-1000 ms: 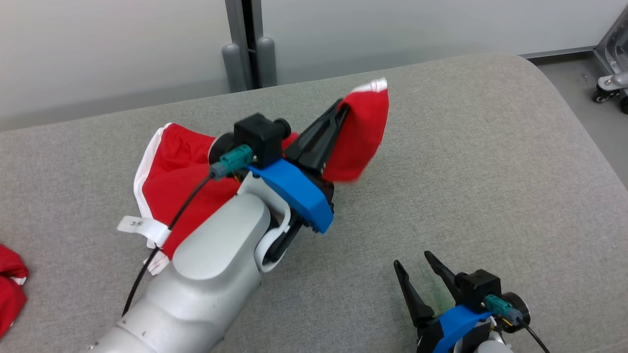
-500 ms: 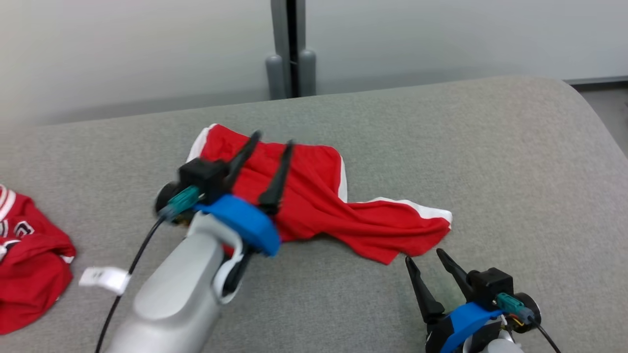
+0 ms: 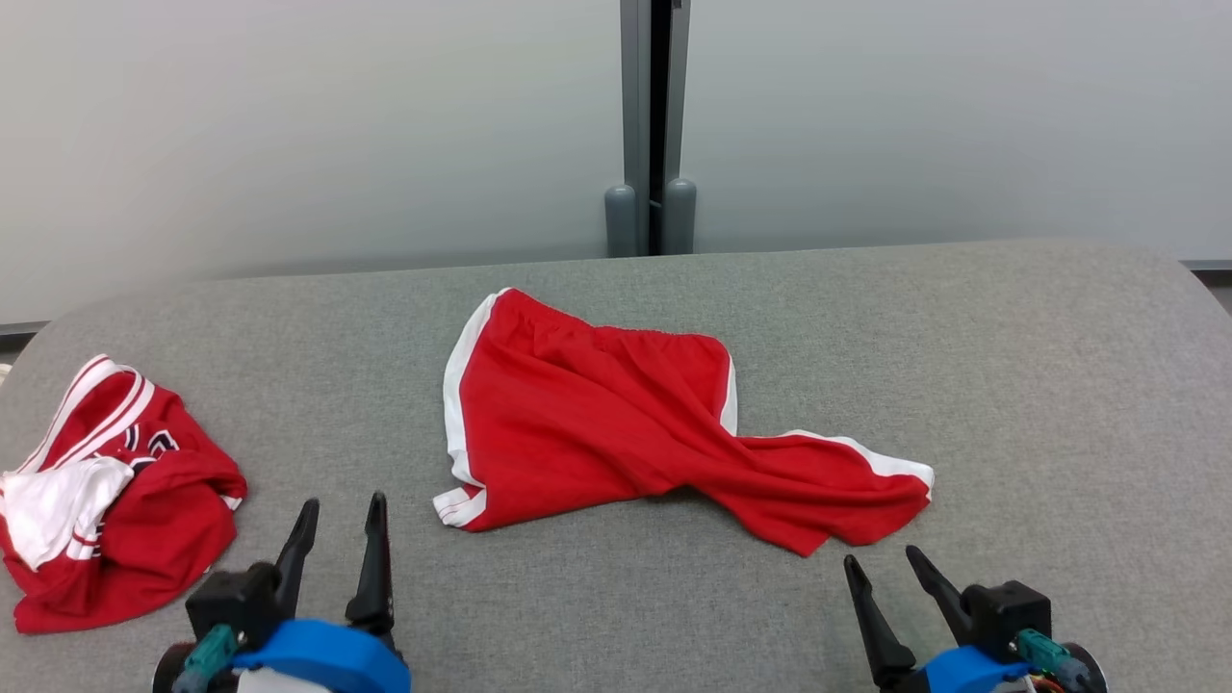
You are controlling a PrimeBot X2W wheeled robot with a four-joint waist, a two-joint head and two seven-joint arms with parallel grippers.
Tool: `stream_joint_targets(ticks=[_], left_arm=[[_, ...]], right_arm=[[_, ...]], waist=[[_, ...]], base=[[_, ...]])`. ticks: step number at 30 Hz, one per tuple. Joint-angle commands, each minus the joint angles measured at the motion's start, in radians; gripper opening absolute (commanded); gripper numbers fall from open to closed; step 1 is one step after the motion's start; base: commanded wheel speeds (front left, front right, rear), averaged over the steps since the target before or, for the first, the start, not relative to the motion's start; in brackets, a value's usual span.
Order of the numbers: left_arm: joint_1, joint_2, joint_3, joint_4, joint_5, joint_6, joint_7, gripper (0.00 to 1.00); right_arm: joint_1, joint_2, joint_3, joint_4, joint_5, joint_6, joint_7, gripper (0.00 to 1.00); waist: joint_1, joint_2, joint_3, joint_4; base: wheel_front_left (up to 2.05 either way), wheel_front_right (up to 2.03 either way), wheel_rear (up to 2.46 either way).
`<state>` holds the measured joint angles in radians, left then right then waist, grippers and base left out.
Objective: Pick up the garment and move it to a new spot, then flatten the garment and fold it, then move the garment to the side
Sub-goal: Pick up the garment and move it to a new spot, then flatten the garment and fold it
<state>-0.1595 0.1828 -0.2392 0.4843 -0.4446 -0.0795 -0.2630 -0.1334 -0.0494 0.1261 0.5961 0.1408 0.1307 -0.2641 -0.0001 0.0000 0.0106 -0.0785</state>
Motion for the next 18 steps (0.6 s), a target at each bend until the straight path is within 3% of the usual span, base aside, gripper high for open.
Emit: stream_joint_targets(ticks=[1,8,18], left_arm=[[0.058,-0.02,0.048,-0.023,0.033,0.002,-0.002,1.0],[0.214,-0.099,0.161,-0.045,0.106,-0.024,-0.003,1.0],[0.188,-0.126,0.188,-0.033,0.163,-0.048,-0.003,1.0]], right_arm=[[0.03,-0.003,-0.017,-0.004,-0.004,0.0,0.0,1.0],[0.066,-0.003,-0.031,-0.009,0.008,0.0,0.0,1.0],[0.038,-0.003,-0.036,0.002,-0.007,0.0,0.0,1.0]], waist=[[0.0001,0.0,-0.01,0.006],[0.0001,0.0,-0.026,0.014],[0.0001,0.0,-0.016,0.027]], base=[[0.0,0.0,0.0],[0.0,0.0,0.0],[0.0,0.0,0.0]])
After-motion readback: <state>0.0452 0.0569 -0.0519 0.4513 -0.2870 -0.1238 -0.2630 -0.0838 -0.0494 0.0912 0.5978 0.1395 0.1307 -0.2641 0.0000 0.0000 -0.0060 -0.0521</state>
